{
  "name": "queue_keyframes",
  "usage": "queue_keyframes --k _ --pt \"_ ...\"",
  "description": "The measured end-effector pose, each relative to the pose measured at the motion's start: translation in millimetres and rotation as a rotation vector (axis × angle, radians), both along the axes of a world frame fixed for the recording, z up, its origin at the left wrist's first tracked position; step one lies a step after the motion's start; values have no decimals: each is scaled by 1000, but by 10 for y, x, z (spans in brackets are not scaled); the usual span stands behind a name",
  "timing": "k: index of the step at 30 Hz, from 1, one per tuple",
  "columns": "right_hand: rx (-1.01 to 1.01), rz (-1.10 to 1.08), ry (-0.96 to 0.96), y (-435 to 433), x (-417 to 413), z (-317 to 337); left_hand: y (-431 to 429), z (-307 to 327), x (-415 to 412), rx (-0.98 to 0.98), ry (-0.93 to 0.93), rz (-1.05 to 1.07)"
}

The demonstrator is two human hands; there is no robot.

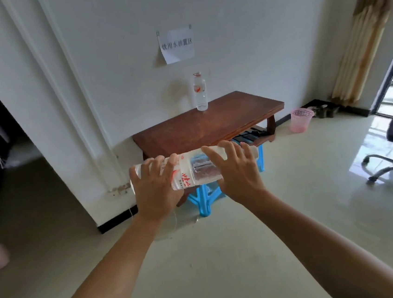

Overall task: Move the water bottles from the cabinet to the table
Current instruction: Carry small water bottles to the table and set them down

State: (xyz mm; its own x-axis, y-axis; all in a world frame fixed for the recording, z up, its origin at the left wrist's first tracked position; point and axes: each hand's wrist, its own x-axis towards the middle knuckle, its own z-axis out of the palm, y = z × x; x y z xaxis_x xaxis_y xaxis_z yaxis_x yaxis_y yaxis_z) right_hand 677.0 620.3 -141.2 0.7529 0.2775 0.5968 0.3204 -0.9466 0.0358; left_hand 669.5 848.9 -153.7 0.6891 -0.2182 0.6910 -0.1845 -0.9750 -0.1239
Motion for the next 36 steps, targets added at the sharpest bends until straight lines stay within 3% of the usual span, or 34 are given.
queue_keyframes --k 12,19,30,36 --pt "90 -44 121 -193 2797 -486 -182 -295 2909 98 64 -80" --pt "127 26 148 -282 4673 -238 -299 -66 4654 82 122 22" --pt "-105 79 267 65 6695 -465 31 -681 6578 -56 221 67" --pt "-258 34 249 314 7785 -405 155 -995 7715 -251 262 46"
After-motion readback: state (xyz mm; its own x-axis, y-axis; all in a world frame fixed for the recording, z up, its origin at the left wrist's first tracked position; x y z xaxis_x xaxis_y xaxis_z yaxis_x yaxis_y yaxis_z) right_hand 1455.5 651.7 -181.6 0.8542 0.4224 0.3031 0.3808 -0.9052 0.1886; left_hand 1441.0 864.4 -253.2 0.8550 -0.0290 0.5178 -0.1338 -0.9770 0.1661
